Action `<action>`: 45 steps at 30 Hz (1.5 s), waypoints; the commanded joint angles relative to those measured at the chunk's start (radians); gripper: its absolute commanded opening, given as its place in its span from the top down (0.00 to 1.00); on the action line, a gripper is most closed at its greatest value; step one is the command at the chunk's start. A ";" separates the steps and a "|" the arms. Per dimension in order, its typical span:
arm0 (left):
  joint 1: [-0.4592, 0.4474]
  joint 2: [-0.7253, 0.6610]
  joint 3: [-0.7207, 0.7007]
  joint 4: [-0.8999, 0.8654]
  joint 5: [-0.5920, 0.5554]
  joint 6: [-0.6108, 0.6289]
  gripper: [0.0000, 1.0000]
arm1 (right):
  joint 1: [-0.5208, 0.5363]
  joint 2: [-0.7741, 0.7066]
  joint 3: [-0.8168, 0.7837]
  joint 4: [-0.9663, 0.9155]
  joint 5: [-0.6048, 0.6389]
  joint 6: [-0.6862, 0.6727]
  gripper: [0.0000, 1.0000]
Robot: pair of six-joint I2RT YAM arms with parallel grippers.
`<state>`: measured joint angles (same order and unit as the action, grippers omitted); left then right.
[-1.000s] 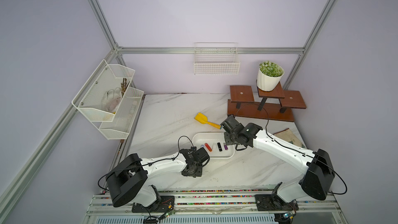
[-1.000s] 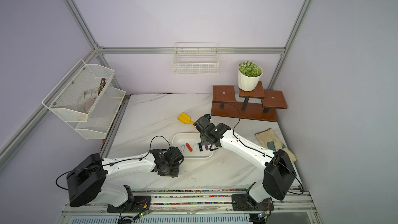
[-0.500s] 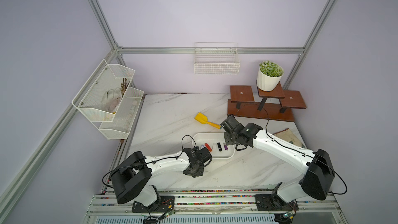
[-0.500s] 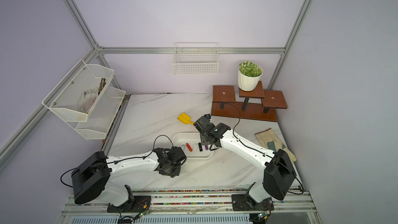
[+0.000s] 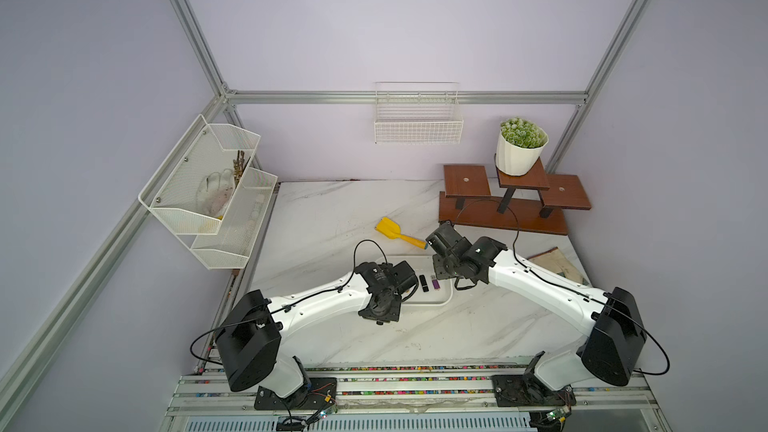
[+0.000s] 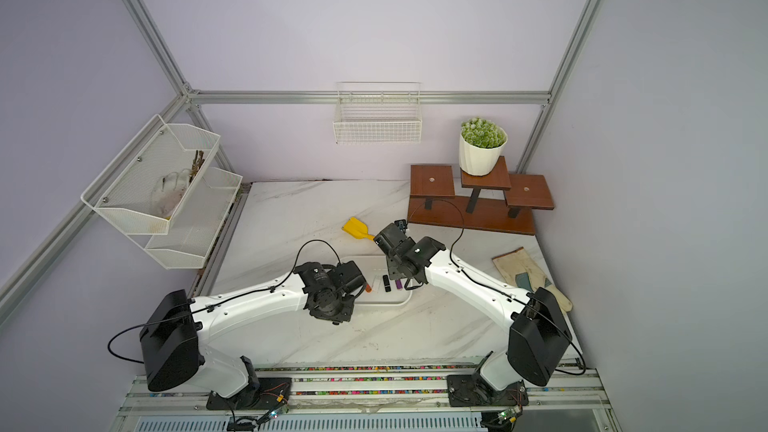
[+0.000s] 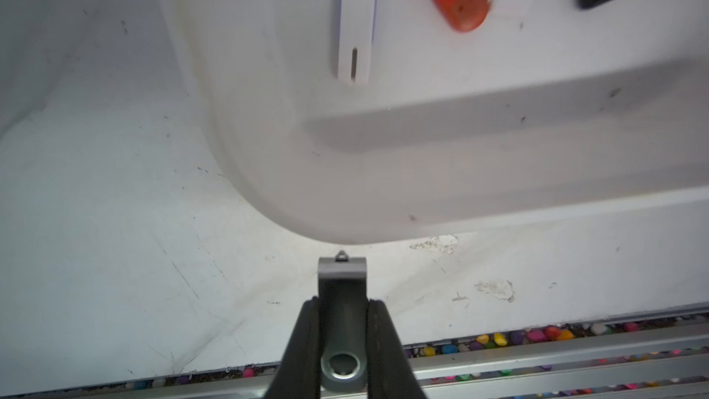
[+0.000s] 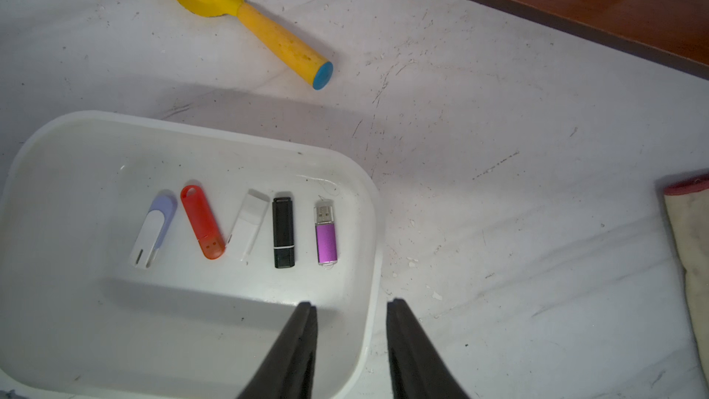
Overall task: Put the usb flash drive into the storage box
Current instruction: Pick up the USB flash from the center of the board, then place the USB flash in the storage box.
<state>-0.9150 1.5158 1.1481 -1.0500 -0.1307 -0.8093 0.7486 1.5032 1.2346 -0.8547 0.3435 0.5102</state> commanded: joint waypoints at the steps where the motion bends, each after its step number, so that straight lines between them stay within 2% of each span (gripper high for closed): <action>1: 0.076 -0.016 0.136 -0.103 -0.029 0.120 1.00 | -0.023 -0.018 0.035 -0.005 0.016 -0.019 0.64; 7: 0.173 0.142 0.341 -0.090 -0.034 0.235 1.00 | -0.073 -0.027 0.045 -0.006 0.009 -0.039 0.64; 10: 0.179 0.239 0.422 -0.058 -0.005 0.257 1.00 | -0.093 -0.039 0.049 -0.013 0.006 -0.047 0.64; 13: 0.178 0.288 0.438 -0.019 0.017 0.279 1.00 | -0.109 -0.052 0.047 -0.012 0.005 -0.054 0.64; 22: 0.186 0.340 0.404 0.005 0.003 0.324 1.00 | -0.139 -0.048 0.050 -0.012 -0.014 -0.072 0.64; 33: 0.186 0.326 0.220 0.082 -0.014 0.253 1.00 | -0.145 -0.050 0.043 -0.009 -0.027 -0.075 0.64; 45: 0.186 0.360 0.162 0.176 -0.067 0.224 1.00 | -0.145 -0.058 0.038 -0.012 -0.031 -0.072 0.64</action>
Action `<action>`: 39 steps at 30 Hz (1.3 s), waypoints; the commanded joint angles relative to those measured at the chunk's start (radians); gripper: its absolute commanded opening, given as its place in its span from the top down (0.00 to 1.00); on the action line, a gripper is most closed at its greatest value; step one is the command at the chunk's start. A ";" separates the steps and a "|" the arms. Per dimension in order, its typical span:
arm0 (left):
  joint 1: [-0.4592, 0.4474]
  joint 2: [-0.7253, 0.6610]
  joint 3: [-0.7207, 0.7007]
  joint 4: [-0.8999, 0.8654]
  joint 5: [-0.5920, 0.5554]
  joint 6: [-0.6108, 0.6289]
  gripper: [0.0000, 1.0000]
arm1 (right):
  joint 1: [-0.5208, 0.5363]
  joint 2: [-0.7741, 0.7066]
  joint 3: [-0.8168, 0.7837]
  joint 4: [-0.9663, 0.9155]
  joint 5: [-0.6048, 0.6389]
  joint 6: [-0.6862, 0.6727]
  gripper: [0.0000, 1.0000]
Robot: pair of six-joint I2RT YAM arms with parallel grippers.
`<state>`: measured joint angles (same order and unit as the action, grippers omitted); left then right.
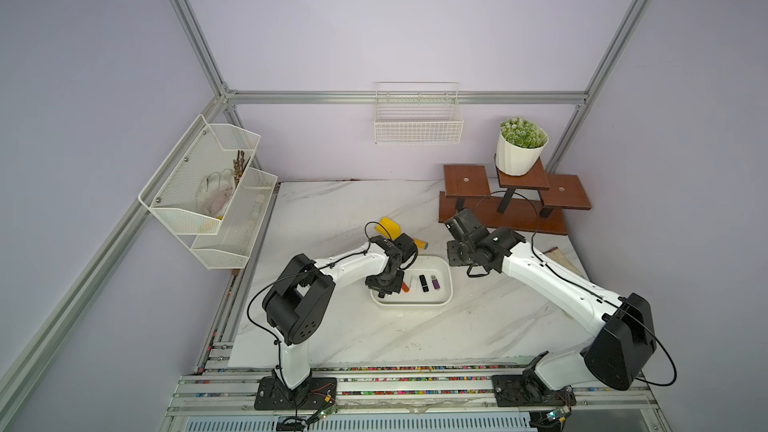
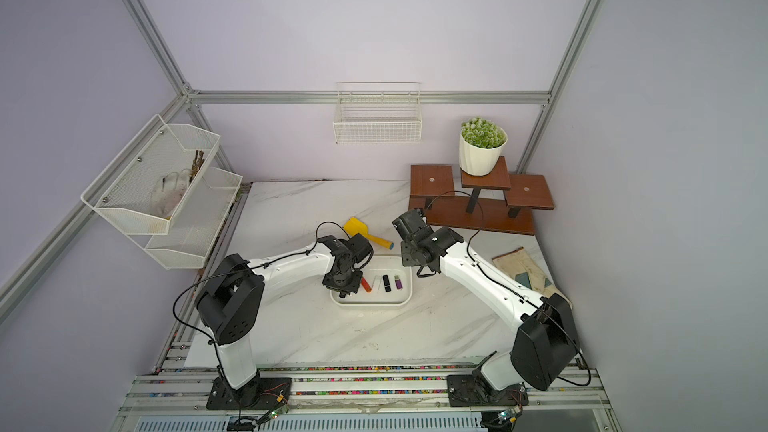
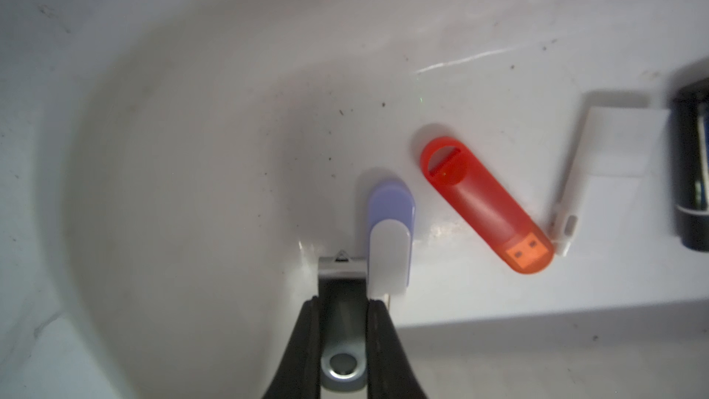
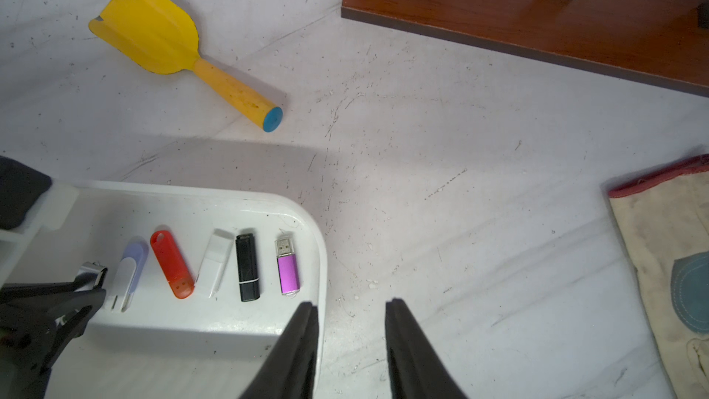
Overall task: Put the usb flash drive into the storage box
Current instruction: Place the USB flash in the storage box.
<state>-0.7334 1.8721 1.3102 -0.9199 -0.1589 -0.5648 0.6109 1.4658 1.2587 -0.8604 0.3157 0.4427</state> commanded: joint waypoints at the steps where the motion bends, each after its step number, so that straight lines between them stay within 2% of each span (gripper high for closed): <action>1: 0.005 0.007 0.002 0.047 -0.045 -0.020 1.00 | -0.007 -0.020 0.013 -0.005 -0.005 -0.005 0.64; 10: 0.005 0.036 0.017 0.041 -0.072 -0.007 1.00 | -0.007 -0.025 0.008 -0.007 -0.007 -0.007 0.64; 25: 0.005 0.003 0.035 0.036 -0.071 0.002 0.65 | -0.007 -0.026 0.007 -0.011 -0.010 -0.006 0.64; 34: 0.005 -0.050 0.069 0.036 -0.076 0.011 0.61 | -0.007 -0.035 0.007 -0.012 -0.010 -0.004 0.65; 39: 0.005 -0.089 0.169 0.003 -0.072 0.025 0.60 | -0.007 -0.040 0.009 -0.015 -0.009 -0.004 0.65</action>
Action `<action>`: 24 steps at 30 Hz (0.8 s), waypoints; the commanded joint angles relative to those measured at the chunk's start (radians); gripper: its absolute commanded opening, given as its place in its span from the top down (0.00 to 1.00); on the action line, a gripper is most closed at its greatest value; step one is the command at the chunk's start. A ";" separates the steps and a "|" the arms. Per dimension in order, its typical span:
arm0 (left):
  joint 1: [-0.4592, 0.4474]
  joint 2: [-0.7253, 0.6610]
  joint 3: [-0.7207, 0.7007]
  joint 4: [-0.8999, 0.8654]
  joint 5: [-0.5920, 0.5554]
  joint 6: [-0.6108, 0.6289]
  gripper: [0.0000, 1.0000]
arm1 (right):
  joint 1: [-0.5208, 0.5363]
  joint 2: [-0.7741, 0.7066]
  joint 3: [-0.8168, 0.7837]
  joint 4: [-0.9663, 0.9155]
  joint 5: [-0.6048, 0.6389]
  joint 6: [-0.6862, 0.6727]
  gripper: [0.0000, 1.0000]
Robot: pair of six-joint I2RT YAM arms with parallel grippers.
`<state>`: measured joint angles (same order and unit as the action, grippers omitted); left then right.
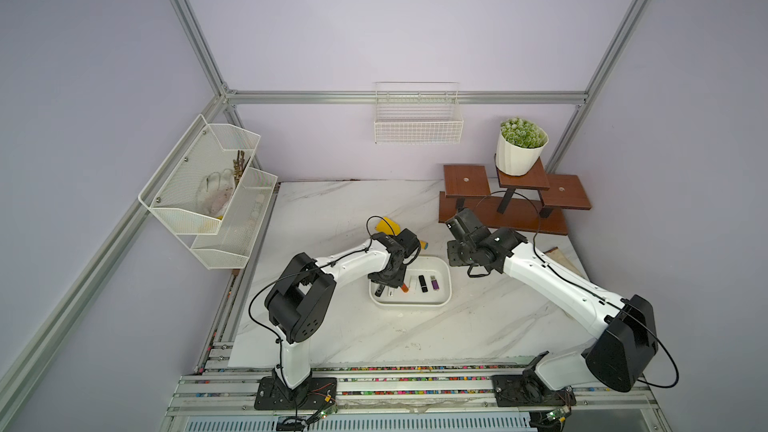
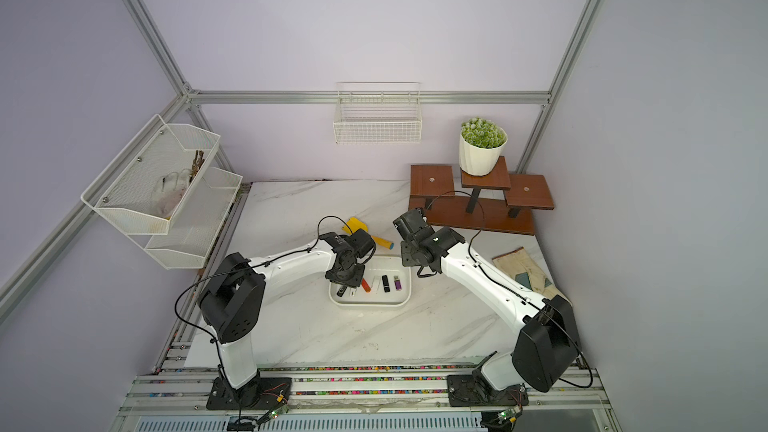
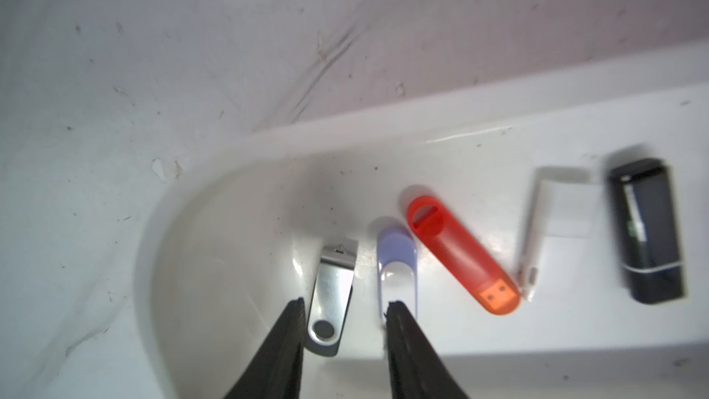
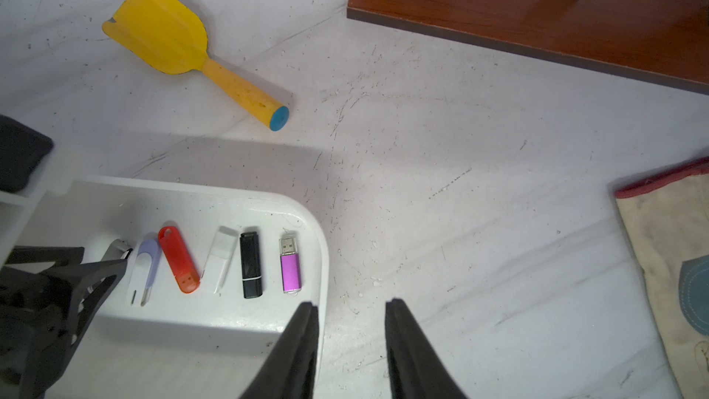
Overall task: Put the usb flash drive into the storage box
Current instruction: Place the USB flash in the storage box, then reset both arms
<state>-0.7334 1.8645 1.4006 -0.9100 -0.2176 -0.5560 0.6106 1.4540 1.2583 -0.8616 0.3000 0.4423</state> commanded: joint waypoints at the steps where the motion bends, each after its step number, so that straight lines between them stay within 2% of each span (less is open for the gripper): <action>1: 0.005 -0.090 0.102 -0.022 -0.020 0.021 0.59 | -0.007 -0.030 0.010 -0.014 0.008 -0.004 0.64; 4: 0.019 -0.133 0.147 -0.059 -0.068 0.034 0.51 | -0.006 -0.039 0.006 -0.015 0.013 -0.002 0.63; 5: 0.036 -0.158 0.146 -0.056 -0.081 0.041 0.46 | -0.006 -0.043 0.003 -0.009 0.013 -0.003 0.58; 8: 0.126 -0.244 0.084 0.021 -0.099 0.079 0.22 | -0.006 -0.045 0.002 -0.005 0.021 -0.005 0.46; 10: 0.208 -0.312 0.011 0.101 -0.102 0.103 0.03 | -0.007 -0.048 0.003 0.000 0.027 -0.008 0.38; 11: 0.244 -0.338 -0.021 0.137 -0.107 0.111 0.00 | -0.006 -0.049 0.004 0.002 0.034 -0.011 0.36; 16: 0.366 -0.490 -0.194 0.276 -0.221 0.145 0.00 | -0.027 -0.047 -0.010 0.032 0.093 -0.034 0.02; 21: 0.388 -0.632 -0.520 0.614 -0.590 0.185 0.00 | -0.098 -0.049 -0.053 0.095 0.150 -0.015 0.01; 24: 0.392 -0.733 -0.728 0.877 -0.665 0.311 0.00 | -0.125 -0.070 -0.096 0.156 0.204 0.017 0.01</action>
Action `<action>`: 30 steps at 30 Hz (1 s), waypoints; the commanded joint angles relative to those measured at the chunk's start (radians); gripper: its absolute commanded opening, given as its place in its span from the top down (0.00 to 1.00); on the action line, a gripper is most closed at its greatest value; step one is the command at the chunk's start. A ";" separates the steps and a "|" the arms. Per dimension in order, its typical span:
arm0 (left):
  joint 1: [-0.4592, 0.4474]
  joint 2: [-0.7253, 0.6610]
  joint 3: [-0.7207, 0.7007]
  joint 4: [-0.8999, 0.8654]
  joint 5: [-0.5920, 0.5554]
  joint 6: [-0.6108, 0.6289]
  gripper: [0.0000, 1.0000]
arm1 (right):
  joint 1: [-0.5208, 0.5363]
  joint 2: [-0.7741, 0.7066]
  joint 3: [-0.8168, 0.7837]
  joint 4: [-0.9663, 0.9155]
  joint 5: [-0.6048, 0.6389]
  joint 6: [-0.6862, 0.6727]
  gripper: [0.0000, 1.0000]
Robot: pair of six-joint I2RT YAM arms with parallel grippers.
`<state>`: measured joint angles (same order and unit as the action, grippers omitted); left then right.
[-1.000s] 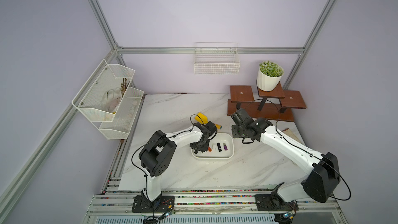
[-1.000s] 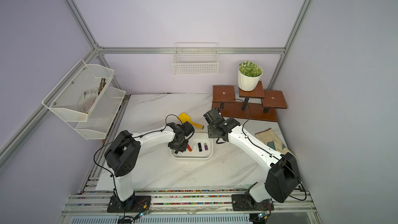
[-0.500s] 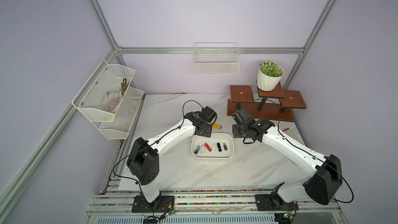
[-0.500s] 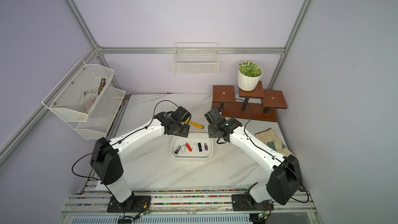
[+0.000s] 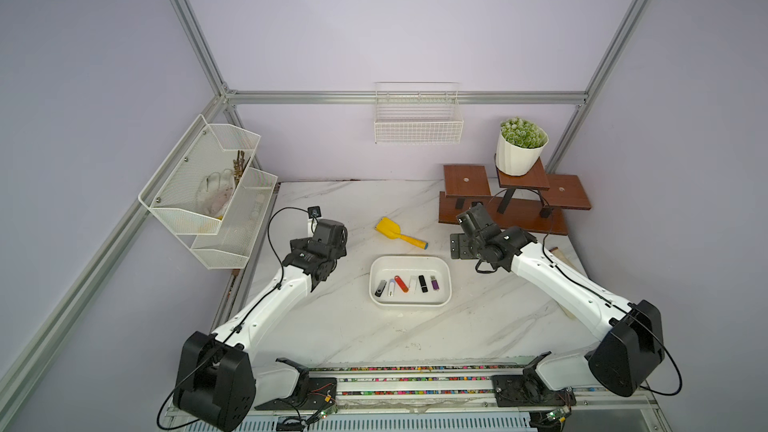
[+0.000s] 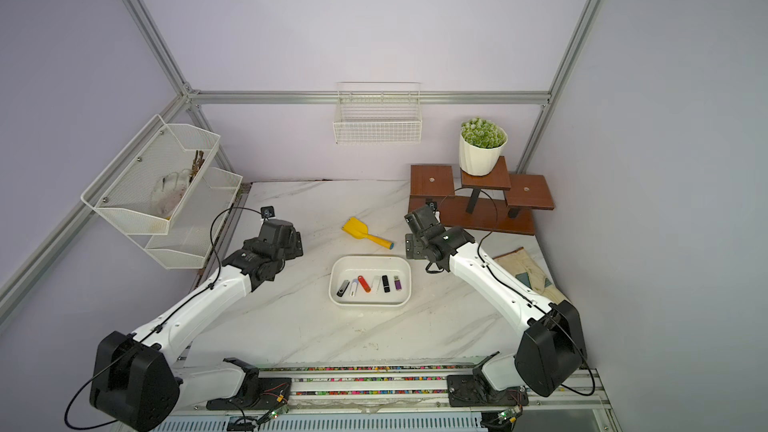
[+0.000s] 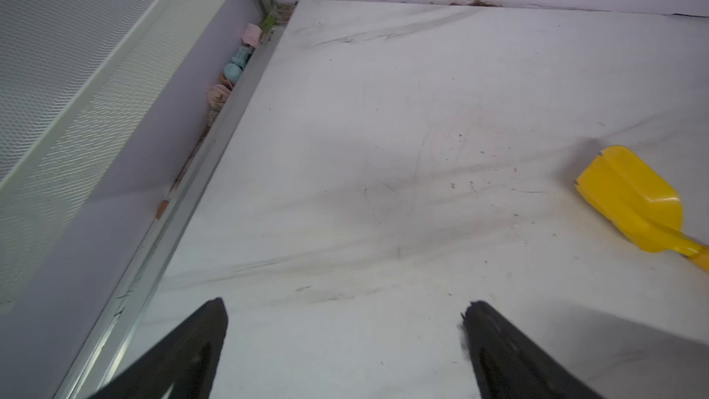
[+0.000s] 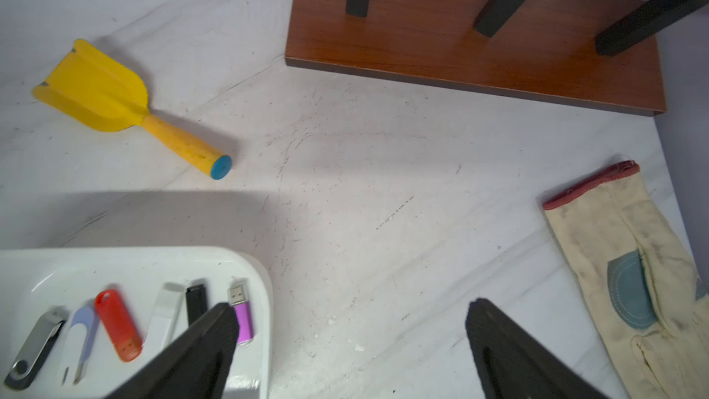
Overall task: Put the usb flash drive into the storage box
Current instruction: Reset both arms
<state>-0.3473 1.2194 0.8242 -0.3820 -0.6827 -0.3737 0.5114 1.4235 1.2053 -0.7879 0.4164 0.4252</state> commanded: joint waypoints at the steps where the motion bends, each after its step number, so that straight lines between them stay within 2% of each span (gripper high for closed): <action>1: 0.009 -0.115 -0.217 0.439 -0.185 0.192 0.00 | -0.026 -0.049 -0.063 0.111 0.110 0.038 0.01; 4: 0.010 -0.139 -0.356 0.652 -0.175 0.321 0.00 | -0.028 -0.077 -0.134 0.209 0.173 0.028 0.01; 6: 0.031 -0.104 -0.441 0.846 -0.192 0.395 0.00 | -0.031 -0.092 -0.178 0.276 0.254 0.013 0.01; 8: 0.074 -0.047 -0.517 1.070 -0.088 0.420 0.00 | -0.031 -0.109 -0.242 0.377 0.344 -0.011 0.01; 11: 0.128 0.112 -0.555 1.355 0.034 0.414 0.00 | -0.032 -0.135 -0.366 0.582 0.477 -0.067 0.01; 14: 0.140 0.361 -0.462 1.470 0.009 0.494 0.00 | -0.032 -0.157 -0.489 0.756 0.630 -0.132 0.01; 15: 0.142 0.396 -0.411 1.437 -0.016 0.521 0.00 | -0.030 -0.166 -0.542 0.864 0.671 -0.172 0.01; 17: 0.188 0.329 -0.316 1.090 0.036 0.381 0.00 | -0.043 -0.170 -0.648 1.048 0.705 -0.192 0.01; 18: 0.216 0.330 -0.325 1.112 0.088 0.373 0.00 | -0.049 -0.163 -0.698 1.147 0.710 -0.211 0.01; 19: 0.229 0.338 -0.353 1.185 0.111 0.374 0.00 | -0.052 -0.155 -0.741 1.232 0.716 -0.223 0.01; 21: 0.250 0.319 -0.386 1.215 0.136 0.348 0.00 | -0.054 -0.117 -0.822 1.441 0.737 -0.272 0.01; 24: 0.276 0.315 -0.449 1.289 0.248 0.338 0.00 | -0.064 0.027 -0.945 2.005 0.725 -0.499 0.01; 25: 0.287 0.358 -0.475 1.403 0.285 0.361 0.00 | -0.066 0.088 -0.964 2.172 0.692 -0.588 0.01; 26: 0.287 0.391 -0.490 1.492 0.280 0.384 0.00 | -0.069 0.156 -0.964 2.288 0.670 -0.653 0.01; 27: 0.283 0.376 -0.491 1.458 0.280 0.378 0.00 | -0.073 0.234 -0.950 2.396 0.642 -0.721 0.01; 29: 0.284 0.332 -0.453 1.310 0.282 0.358 0.00 | -0.075 0.343 -0.889 2.438 0.614 -0.796 0.01; 30: 0.284 0.335 -0.447 1.307 0.275 0.354 0.00 | -0.073 0.350 -0.874 2.430 0.615 -0.812 0.01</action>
<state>-0.0685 1.5799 0.3477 0.9031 -0.4583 0.0002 0.4404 1.7214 0.2890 1.2556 1.0698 -0.1711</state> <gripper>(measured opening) 0.998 0.991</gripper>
